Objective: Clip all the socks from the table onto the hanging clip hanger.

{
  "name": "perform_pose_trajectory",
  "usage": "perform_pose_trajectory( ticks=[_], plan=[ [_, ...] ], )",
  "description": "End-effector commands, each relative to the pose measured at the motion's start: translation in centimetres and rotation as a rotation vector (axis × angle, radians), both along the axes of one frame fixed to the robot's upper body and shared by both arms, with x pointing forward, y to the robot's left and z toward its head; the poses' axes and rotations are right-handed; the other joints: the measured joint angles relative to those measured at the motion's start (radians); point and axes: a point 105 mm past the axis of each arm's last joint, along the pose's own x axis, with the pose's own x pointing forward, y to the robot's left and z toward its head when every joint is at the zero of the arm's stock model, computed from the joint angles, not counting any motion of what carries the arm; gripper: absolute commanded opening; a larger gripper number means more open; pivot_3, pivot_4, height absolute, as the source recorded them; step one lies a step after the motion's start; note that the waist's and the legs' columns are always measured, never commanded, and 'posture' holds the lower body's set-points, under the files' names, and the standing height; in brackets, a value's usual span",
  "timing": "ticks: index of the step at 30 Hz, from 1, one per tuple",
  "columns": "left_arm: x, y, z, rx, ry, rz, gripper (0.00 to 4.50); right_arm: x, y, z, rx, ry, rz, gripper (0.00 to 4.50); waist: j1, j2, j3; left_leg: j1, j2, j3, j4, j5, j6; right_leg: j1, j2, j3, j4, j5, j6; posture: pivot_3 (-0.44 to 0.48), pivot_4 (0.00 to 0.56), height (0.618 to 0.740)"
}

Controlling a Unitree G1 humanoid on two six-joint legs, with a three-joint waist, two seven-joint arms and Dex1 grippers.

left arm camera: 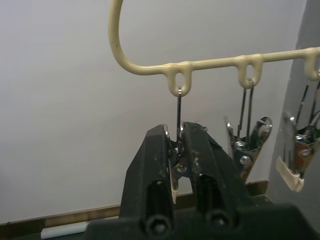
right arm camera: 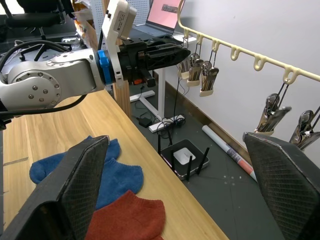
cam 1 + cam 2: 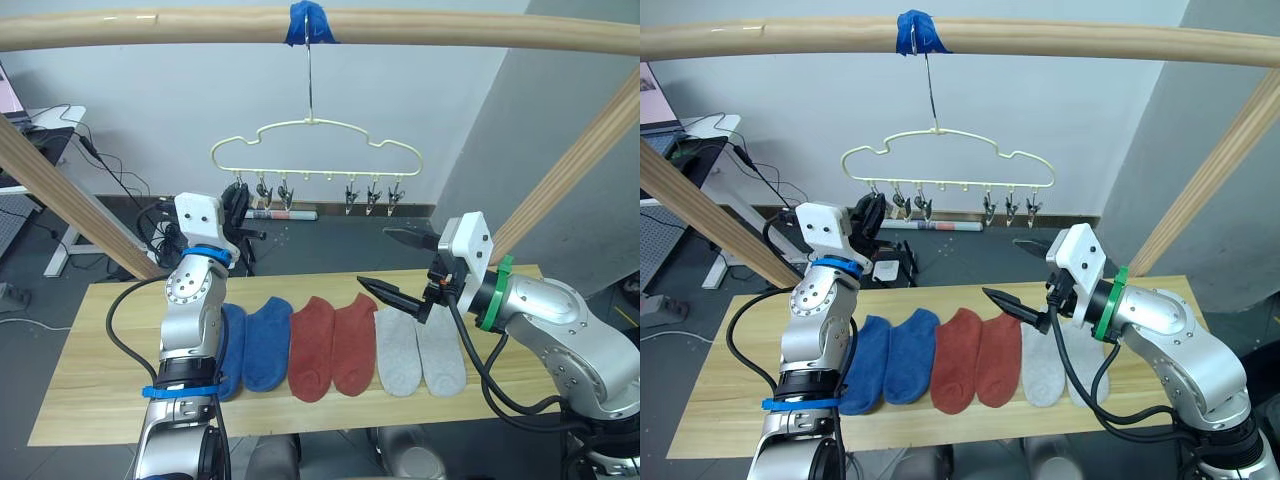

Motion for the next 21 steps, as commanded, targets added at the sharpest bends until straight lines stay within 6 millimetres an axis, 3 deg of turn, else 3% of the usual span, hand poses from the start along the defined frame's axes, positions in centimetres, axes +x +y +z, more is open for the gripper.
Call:
perform_pose_trajectory(
  ticks=[1,6,15,21],
  plan=[
    [-0.2,0.0,1.2,0.02,-0.051,0.001,0.03,-0.6,0.1,0.4,-0.001,-0.038,0.018,4.5,0.0,0.0,0.0,0.0,0.0,0.0,0.0,0.0,0.0,0.0,0.0,0.0,0.0,0.0,0.0,-0.3,0.211,0.73],
    [-0.5,0.4,1.2,0.042,-0.05,0.007,0.03,0.1,-1.0,-2.2,-0.079,0.008,-0.069,4.5,0.0,0.0,0.0,0.0,0.0,0.0,0.0,0.0,0.0,0.0,0.0,0.0,0.0,0.0,0.0,-0.293,0.206,0.73],
    [-1.2,0.3,1.5,0.104,-0.051,-0.03,0.03,3.8,-7.6,-10.2,-0.212,0.14,-0.517,4.5,0.002,0.0,0.0,0.0,0.0,0.0,0.0,0.0,0.0,0.0,0.0,0.0,0.001,0.0,0.0,-0.273,0.209,0.73],
    [-1.4,0.3,1.4,0.127,-0.03,-0.056,0.03,4.9,-10.2,-15.0,-0.239,0.253,-0.651,4.5,0.004,0.001,0.0,0.0,0.0,0.0,0.0,0.0,0.0,0.0,0.0,0.0,0.0,0.0,-0.001,-0.256,0.221,0.73]
  ],
)
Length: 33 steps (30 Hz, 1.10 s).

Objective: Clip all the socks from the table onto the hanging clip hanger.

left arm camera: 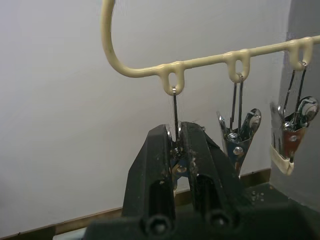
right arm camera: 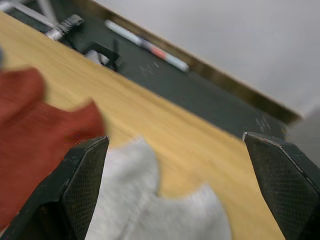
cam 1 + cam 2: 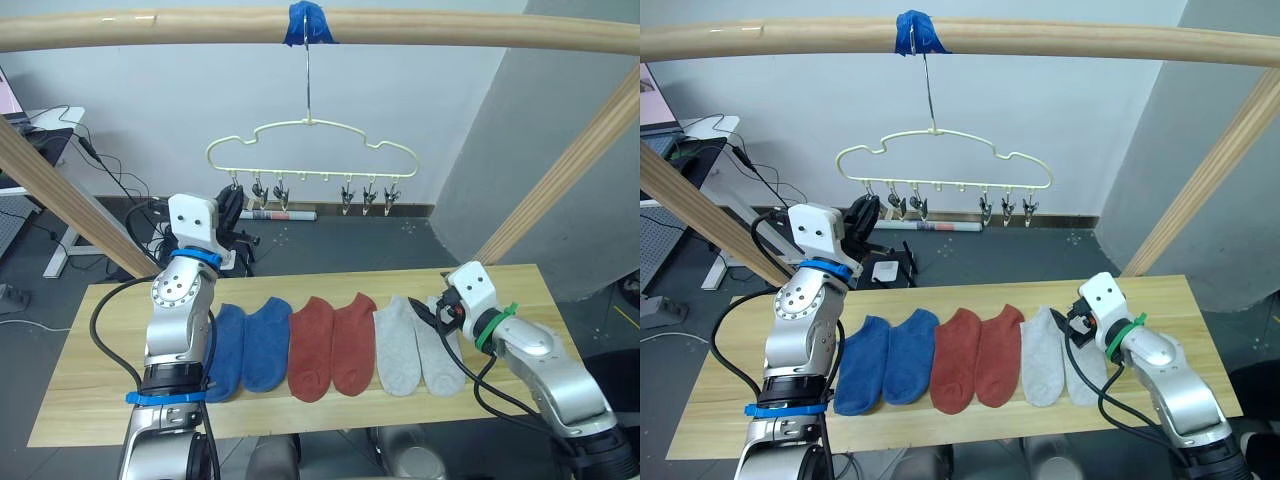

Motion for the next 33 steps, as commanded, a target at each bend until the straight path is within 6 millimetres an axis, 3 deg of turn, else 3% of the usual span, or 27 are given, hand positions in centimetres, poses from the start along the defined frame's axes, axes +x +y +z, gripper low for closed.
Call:
perform_pose_trajectory(
  ticks=[1,8,9,12,18,22,23,29,33],
  plan=[
    [-0.5,-0.4,1.2,0.026,-0.034,-0.028,0.03,0.6,-1.1,-1.3,-0.014,0.004,-0.051,4.5,0.001,0.001,0.0,0.0,0.0,0.0,0.0,0.0,0.0,0.0,0.0,0.0,0.0,0.0,0.0,-0.256,0.221,0.73],
    [-0.8,-0.7,0.6,-0.002,0.003,-0.084,0.03,1.2,-2.3,-4.8,0.063,0.142,-0.172,4.5,0.0,0.002,0.001,0.001,0.0,0.0,0.0,0.0,0.0,0.0,0.0,0.0,0.001,0.0,-0.001,-0.247,0.225,0.73],
    [-0.9,-0.8,0.6,0.002,0.009,-0.097,0.03,1.2,-2.4,-5.4,0.072,0.164,-0.18,4.33,0.0,0.002,0.001,0.001,0.0,0.0,0.0,0.0,0.0,0.0,0.0,0.0,0.001,0.0,-0.001,-0.244,0.227,0.73],
    [-0.9,-0.9,0.4,0.013,0.024,-0.119,0.03,0.8,-2.4,-6.8,0.111,0.24,-0.201,3.59,0.001,0.002,0.001,0.0,0.0,0.0,0.0,0.0,0.0,0.0,0.0,0.0,0.001,0.001,-0.001,-0.239,0.227,0.73],
    [-1.1,-0.8,0.5,0.036,0.037,-0.151,0.03,0.0,-2.1,-7.7,0.106,0.274,-0.184,1.44,0.002,0.002,0.001,0.002,0.0,0.0,0.0,0.0,0.0,0.001,0.0,0.0,0.001,0.0,-0.001,-0.234,0.23,0.73],
    [-1.4,-1.1,0.9,0.006,0.049,-0.213,0.03,0.1,-0.8,-5.5,0.059,0.175,-0.071,0.1,0.002,0.002,0.001,0.002,0.0,0.0,0.0,0.0,0.0,0.001,0.0,0.0,0.001,0.0,0.0,-0.231,0.231,0.73],
    [-1.5,-1.1,0.9,0.001,0.054,-0.226,0.03,0.1,-0.4,-5.0,0.048,0.154,-0.04,0.0,0.002,0.002,0.001,0.002,0.0,0.0,0.0,0.0,0.0,0.001,0.0,0.0,0.001,0.0,0.001,-0.231,0.231,0.73],
    [-1.8,-1.6,1.4,-0.078,0.126,-0.331,0.03,0.4,6.4,2.6,-0.093,-0.065,0.378,0.0,-0.005,0.005,0.004,0.002,0.0,0.001,0.0,0.0,0.0,0.0,0.0,0.001,0.001,0.0,0.001,-0.237,0.232,0.73],
    [-2.0,-2.2,1.4,-0.088,0.156,-0.377,0.03,0.8,10.6,5.6,-0.16,-0.144,0.566,0.0,-0.007,0.005,0.005,0.002,0.001,-0.001,0.0,0.0,0.0,0.001,0.001,0.0,0.002,0.0,0.001,-0.245,0.232,0.73]
  ],
)
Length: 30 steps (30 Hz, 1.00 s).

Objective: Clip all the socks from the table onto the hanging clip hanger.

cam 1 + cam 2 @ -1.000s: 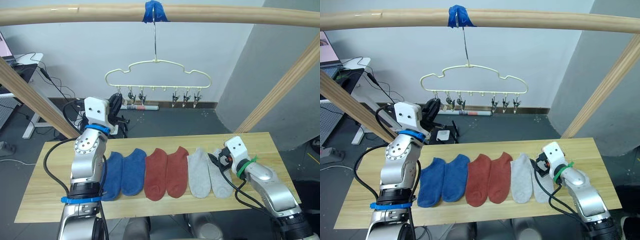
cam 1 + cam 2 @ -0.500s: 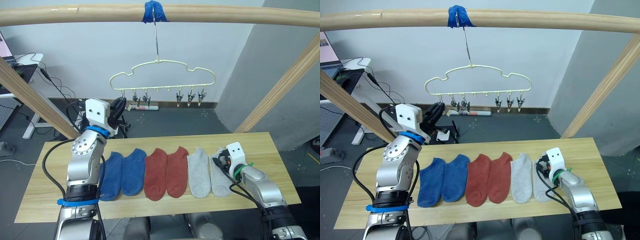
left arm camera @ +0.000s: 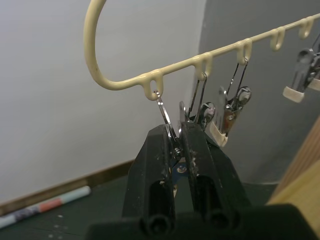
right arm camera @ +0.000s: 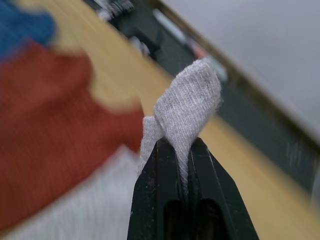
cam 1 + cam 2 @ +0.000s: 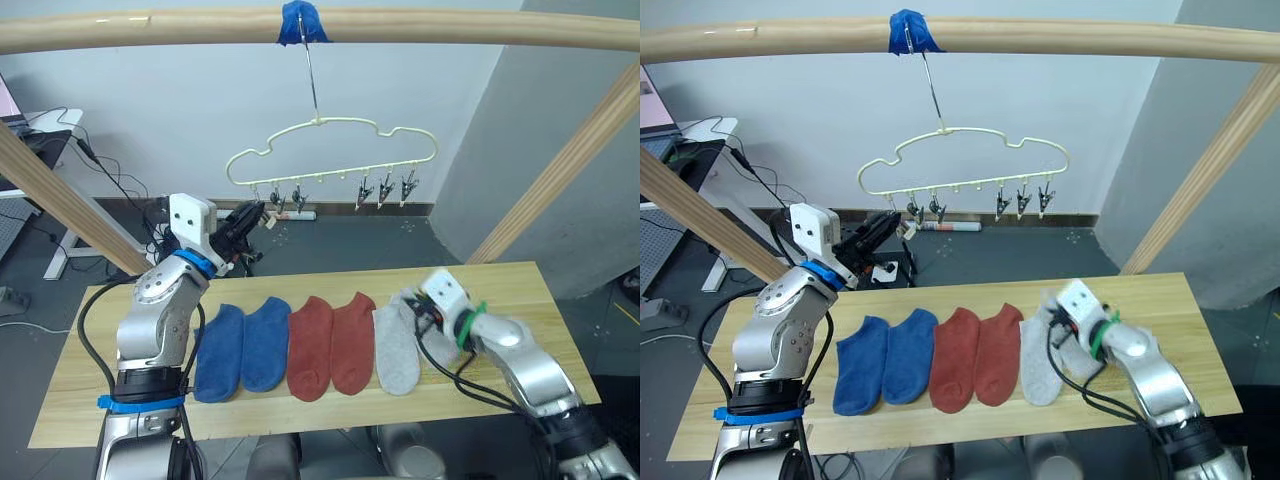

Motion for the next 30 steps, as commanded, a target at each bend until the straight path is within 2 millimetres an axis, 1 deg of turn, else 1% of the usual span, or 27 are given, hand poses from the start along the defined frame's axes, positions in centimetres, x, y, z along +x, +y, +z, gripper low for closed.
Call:
perform_pose_trajectory(
  ticks=[1,2,3,5,7,11,13,17,21,25,30],
  plan=[
    [-0.5,-0.4,1.8,-0.005,-0.049,-0.036,0.03,-0.4,3.4,1.3,-0.035,-0.029,0.142,0.0,0.003,0.0,0.0,0.0,0.0,0.0,0.0,0.0,0.0,0.0,0.0,0.0,0.0,0.0,0.0,-0.246,0.232,0.73],
    [-0.5,-0.4,1.9,-0.006,-0.047,-0.039,0.03,-0.3,4.0,1.6,-0.041,-0.034,0.162,0.0,0.006,0.0,0.0,-0.001,0.0,0.0,0.0,0.0,0.0,0.0,0.0,0.0,-0.001,0.0,0.0,-0.246,0.232,0.73],
    [-0.5,-0.5,1.9,-0.008,-0.046,-0.042,0.03,0.0,5.3,1.9,-0.03,-0.03,0.184,0.0,0.008,0.0,0.0,-0.001,0.0,0.0,0.0,0.0,0.0,0.0,0.0,0.0,-0.001,0.0,0.0,-0.246,0.23,0.73],
    [-0.5,-0.7,2.0,-0.01,-0.045,-0.047,0.03,0.5,7.2,2.1,-0.025,-0.025,0.217,0.0,0.008,0.0,0.0,-0.002,0.0,0.0,0.0,0.0,0.0,-0.001,-0.001,0.0,-0.002,0.003,-0.005,-0.242,0.228,0.73],
    [-0.6,-0.9,2.0,-0.011,-0.043,-0.054,0.03,1.2,9.1,2.1,-0.029,-0.028,0.244,0.0,0.007,0.0,0.0,-0.004,-0.001,0.0,0.0,0.0,0.0,-0.003,-0.002,0.0,-0.001,0.003,-0.005,-0.238,0.226,0.73],
    [-0.7,-1.1,2.0,-0.009,-0.042,-0.064,0.03,2.6,11.7,1.9,-0.048,-0.032,0.272,0.0,0.007,0.0,0.0,-0.016,-0.001,0.0,0.003,0.0,-0.001,-0.016,-0.002,-0.001,0.005,0.004,-0.006,-0.228,0.223,0.73],
    [-0.8,-1.1,1.9,-0.001,-0.043,-0.065,0.03,3.2,12.7,2.0,-0.053,-0.037,0.277,0.0,0.008,0.0,0.0,-0.016,-0.001,0.0,0.003,0.0,-0.001,-0.018,-0.003,-0.001,0.008,0.004,-0.006,-0.224,0.222,0.73],
    [-1.0,-1.2,1.8,0.0,-0.041,-0.067,0.03,4.5,13.8,2.5,-0.031,-0.038,0.264,0.0,0.006,0.0,0.0,-0.016,-0.001,0.0,0.003,0.0,-0.001,-0.018,-0.003,-0.001,0.01,0.004,-0.007,-0.218,0.219,0.73],
    [-1.1,-1.3,1.6,0.003,-0.037,-0.069,0.03,5.4,14.4,3.4,-0.004,-0.05,0.257,0.0,0.005,0.0,0.0,-0.015,-0.001,0.0,0.004,0.0,-0.001,-0.019,-0.003,-0.001,0.013,0.004,-0.007,-0.215,0.217,0.73],
    [-1.1,-1.2,1.3,0.003,-0.033,-0.064,0.03,5.4,15.2,4.9,0.046,-0.076,0.272,0.0,0.005,0.0,0.0,-0.015,-0.001,0.0,0.004,0.0,-0.001,-0.019,-0.003,-0.001,0.014,0.004,-0.007,-0.216,0.217,0.73],
    [-1.0,-1.1,1.1,0.005,-0.03,-0.057,0.03,5.1,15.7,5.8,0.076,-0.093,0.297,0.0,0.005,0.0,0.0,-0.015,-0.001,0.0,0.004,0.0,-0.001,-0.019,-0.003,-0.001,0.014,0.004,-0.007,-0.216,0.216,0.73]
  ],
)
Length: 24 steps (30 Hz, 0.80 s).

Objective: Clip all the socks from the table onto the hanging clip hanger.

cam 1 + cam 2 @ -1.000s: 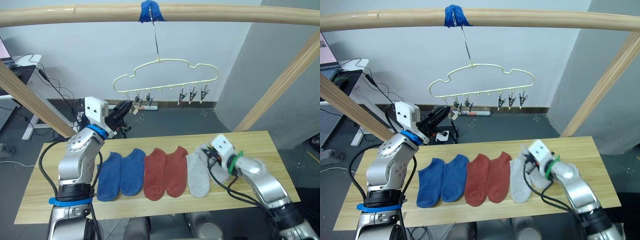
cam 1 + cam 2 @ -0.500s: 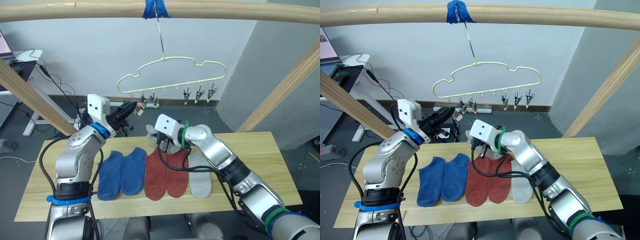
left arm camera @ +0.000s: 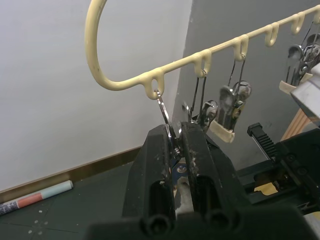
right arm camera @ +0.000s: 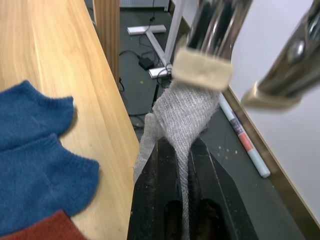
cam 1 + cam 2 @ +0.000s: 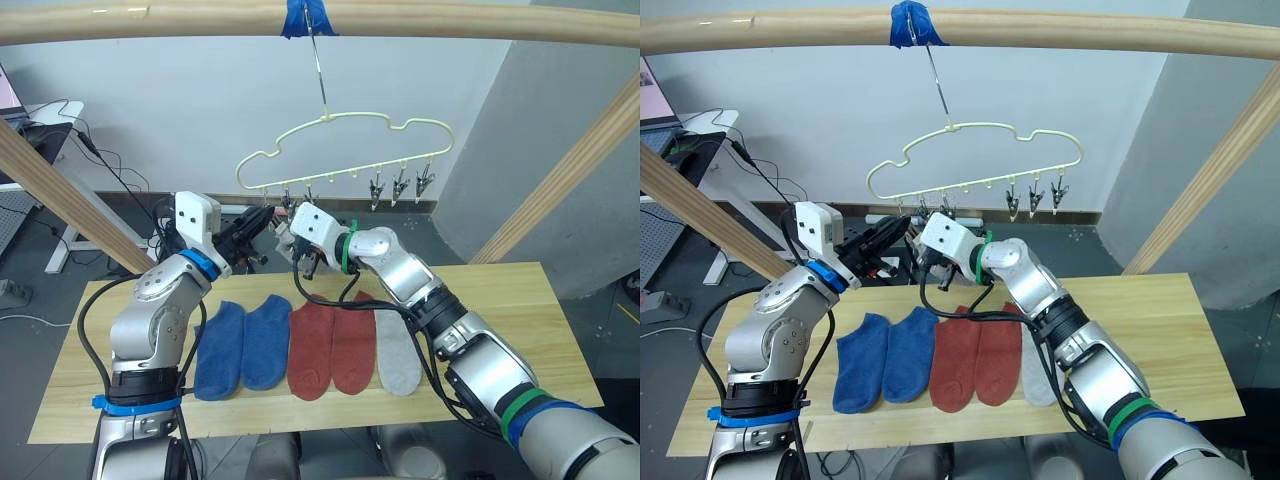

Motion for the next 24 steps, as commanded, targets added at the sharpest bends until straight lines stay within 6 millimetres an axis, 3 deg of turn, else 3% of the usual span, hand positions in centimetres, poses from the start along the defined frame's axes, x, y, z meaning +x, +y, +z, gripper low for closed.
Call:
perform_pose_trajectory(
  ticks=[1,11,13,21,24],
  plan=[
    [-0.4,-0.3,1.0,0.007,-0.046,-0.014,0.03,-0.5,0.9,2.5,0.067,-0.054,0.049,0.0,0.0,0.0,0.0,0.0,0.0,0.0,0.0,0.0,0.0,0.0,0.0,0.0,0.0,0.0,0.0,-0.216,0.216,0.73],
    [-0.2,0.5,0.6,-0.029,-0.015,0.028,0.03,-0.9,1.7,3.6,0.121,-0.064,0.064,0.0,-0.001,0.0,0.0,0.0,0.0,0.0,0.0,0.0,0.0,0.0,0.0,0.0,0.001,0.0,0.0,-0.216,0.217,0.73],
    [-0.1,0.7,0.4,-0.018,-0.011,0.039,0.74,-1.0,1.8,3.7,0.128,-0.062,0.066,0.0,-0.001,0.0,0.0,0.0,0.0,0.0,0.0,0.0,0.0,0.0,0.0,0.0,0.001,0.0,0.0,-0.215,0.216,0.73],
    [-0.4,1.1,-0.1,0.009,-0.006,0.048,2.86,-1.4,2.1,3.5,0.149,-0.033,0.072,0.0,-0.002,0.0,0.0,0.0,0.0,0.0,0.0,0.0,0.0,0.0,0.0,0.0,0.001,0.0,0.0,-0.212,0.214,0.73],
    [-0.5,1.4,-0.2,0.02,-0.007,0.061,2.89,-1.6,2.2,3.2,0.146,-0.019,0.074,0.81,-0.002,0.0,0.0,0.0,0.0,0.0,0.0,0.0,0.0,0.0,0.0,0.0,0.001,0.0,0.0,-0.212,0.214,0.73]
  ],
)
